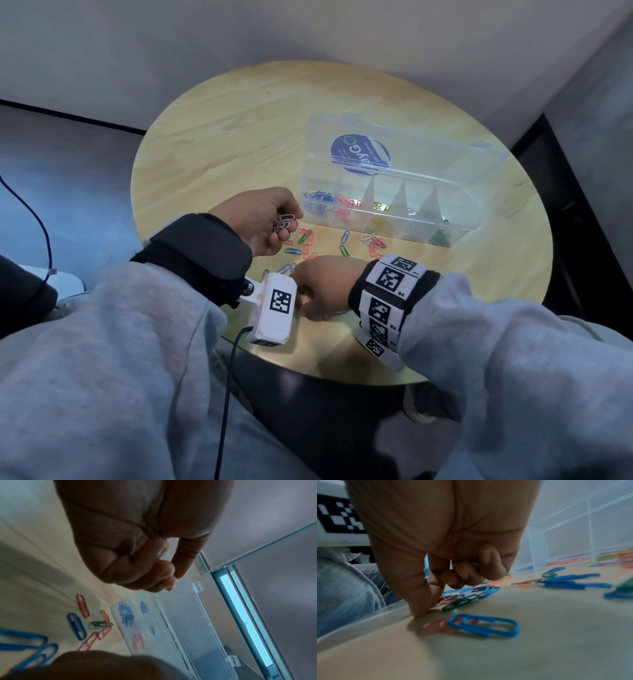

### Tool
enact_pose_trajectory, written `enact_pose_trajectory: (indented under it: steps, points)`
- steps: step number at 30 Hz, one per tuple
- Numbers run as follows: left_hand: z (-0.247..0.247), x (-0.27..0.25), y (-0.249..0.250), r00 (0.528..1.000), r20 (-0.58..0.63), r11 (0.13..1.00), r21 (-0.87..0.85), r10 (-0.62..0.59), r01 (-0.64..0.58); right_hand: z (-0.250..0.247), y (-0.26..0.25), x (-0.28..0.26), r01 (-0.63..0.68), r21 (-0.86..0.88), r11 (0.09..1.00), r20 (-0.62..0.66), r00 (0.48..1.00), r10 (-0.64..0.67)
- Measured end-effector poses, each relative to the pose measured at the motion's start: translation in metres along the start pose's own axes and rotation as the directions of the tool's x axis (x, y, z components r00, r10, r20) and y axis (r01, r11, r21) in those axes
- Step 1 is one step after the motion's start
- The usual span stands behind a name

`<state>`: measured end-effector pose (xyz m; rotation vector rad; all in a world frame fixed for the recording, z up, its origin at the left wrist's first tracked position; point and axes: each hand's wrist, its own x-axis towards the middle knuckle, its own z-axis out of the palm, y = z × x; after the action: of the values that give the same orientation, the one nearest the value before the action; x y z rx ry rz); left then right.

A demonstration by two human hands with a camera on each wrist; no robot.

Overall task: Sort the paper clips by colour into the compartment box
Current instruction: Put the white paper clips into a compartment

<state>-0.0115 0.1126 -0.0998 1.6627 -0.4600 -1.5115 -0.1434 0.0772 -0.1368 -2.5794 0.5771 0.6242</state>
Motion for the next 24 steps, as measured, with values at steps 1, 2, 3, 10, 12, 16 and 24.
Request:
enact_pose_trajectory:
  steps: [1, 2, 3, 10, 12, 16, 24]
  points:
    - [0.004, 0.000, 0.000, 1.000, 0.003, 1.000, 0.021, 0.001, -0.001, 0.000, 0.000, 0.000, 0.000, -0.023, 1.000, 0.000, 1.000, 0.000]
    - [0.007, 0.000, 0.000, 1.000, 0.006, 0.999, 0.037, 0.009, -0.009, 0.000, 0.001, 0.001, -0.001, -0.039, 0.999, -0.001, 1.000, 0.001]
    - [0.010, 0.000, 0.001, 1.000, 0.006, 0.999, 0.050, 0.022, -0.022, 0.001, 0.002, 0.001, -0.004, -0.043, 0.999, -0.002, 1.000, 0.004]
    - [0.027, 0.005, 0.006, 0.998, 0.061, 0.995, 0.090, 0.034, -0.039, -0.016, 0.037, -0.017, -0.102, 0.345, 0.933, -0.114, 0.982, 0.149]
    - [0.031, 0.008, 0.007, 0.998, 0.066, 0.995, 0.096, 0.022, -0.028, -0.020, 0.058, -0.024, -0.131, 0.590, 0.796, -0.133, 0.957, 0.256]
    - [0.040, 0.014, 0.008, 0.998, 0.069, 0.993, 0.115, 0.011, -0.019, -0.021, 0.089, -0.042, -0.094, 0.863, 0.496, -0.126, 0.911, 0.392]
    - [0.053, 0.018, 0.009, 0.998, 0.054, 0.975, 0.221, 0.023, -0.034, -0.017, 0.104, -0.054, -0.210, 0.909, 0.361, -0.007, 0.856, 0.517]
